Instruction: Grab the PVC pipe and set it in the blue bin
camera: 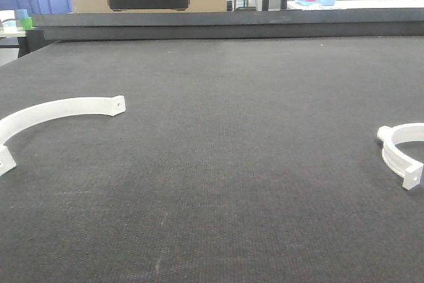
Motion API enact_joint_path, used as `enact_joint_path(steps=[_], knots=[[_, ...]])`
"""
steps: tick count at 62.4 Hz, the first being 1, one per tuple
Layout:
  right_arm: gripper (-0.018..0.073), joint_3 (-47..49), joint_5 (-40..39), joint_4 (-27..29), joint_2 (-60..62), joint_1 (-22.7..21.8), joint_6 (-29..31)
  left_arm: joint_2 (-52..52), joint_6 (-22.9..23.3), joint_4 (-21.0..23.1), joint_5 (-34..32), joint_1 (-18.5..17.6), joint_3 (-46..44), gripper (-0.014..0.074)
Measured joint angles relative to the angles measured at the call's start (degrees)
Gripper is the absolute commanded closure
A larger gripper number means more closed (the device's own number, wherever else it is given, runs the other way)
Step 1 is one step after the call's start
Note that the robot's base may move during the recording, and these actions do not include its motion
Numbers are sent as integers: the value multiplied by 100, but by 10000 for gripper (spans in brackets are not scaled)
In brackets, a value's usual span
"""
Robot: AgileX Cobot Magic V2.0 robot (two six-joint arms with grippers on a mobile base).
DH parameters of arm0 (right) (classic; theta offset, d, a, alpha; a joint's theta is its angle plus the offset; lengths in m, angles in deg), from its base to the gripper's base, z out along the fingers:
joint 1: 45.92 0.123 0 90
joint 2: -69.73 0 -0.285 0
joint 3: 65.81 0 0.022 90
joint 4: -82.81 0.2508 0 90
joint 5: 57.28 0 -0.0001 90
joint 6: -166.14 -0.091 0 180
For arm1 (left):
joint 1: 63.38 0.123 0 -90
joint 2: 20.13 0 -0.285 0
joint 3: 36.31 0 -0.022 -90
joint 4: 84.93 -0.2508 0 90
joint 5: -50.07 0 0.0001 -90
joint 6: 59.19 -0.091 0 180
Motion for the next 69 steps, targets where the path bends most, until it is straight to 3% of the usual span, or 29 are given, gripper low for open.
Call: enact_joint_path(steps=[62,69], knots=[[727,0,-56,0,0,0,0,0,0,0,0,0,0,707],[727,0,-283,0,0,0,0,0,0,0,-297,0,13,707]])
